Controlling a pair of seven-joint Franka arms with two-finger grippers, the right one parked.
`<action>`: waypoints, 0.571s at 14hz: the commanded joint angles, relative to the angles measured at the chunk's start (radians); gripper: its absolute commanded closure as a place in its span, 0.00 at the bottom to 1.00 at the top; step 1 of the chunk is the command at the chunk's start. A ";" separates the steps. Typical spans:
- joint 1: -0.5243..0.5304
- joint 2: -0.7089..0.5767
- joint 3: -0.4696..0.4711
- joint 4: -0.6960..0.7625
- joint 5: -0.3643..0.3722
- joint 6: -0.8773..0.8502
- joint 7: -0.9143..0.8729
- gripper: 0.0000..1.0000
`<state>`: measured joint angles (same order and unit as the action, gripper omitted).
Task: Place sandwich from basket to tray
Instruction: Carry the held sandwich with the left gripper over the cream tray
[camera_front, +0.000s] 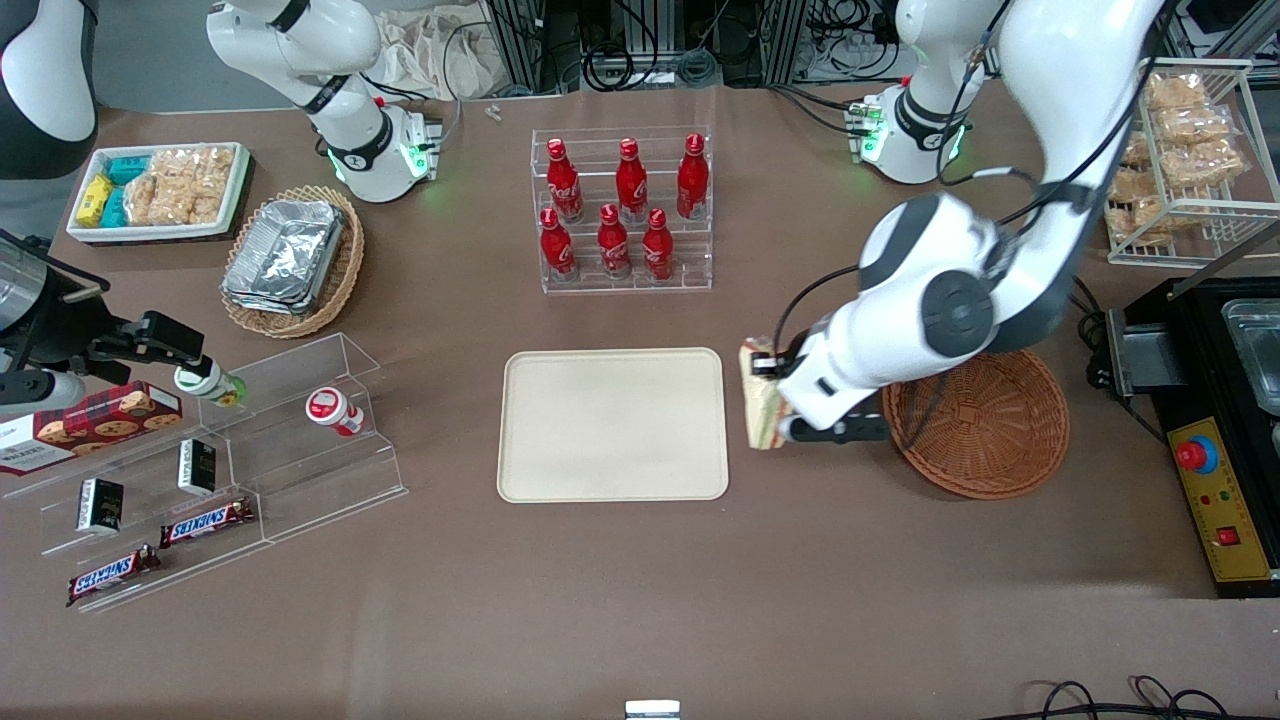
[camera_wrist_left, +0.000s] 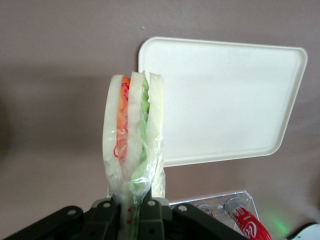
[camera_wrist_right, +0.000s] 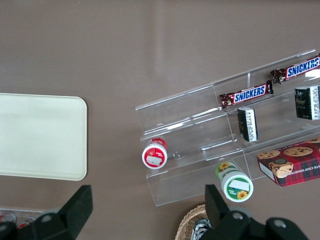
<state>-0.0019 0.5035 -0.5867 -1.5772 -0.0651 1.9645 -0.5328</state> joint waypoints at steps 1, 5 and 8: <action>-0.056 0.087 -0.004 0.016 0.086 0.053 -0.068 1.00; -0.110 0.202 -0.002 0.017 0.205 0.203 -0.173 1.00; -0.141 0.248 0.005 0.022 0.254 0.223 -0.182 1.00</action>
<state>-0.1211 0.7236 -0.5871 -1.5808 0.1409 2.1814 -0.6862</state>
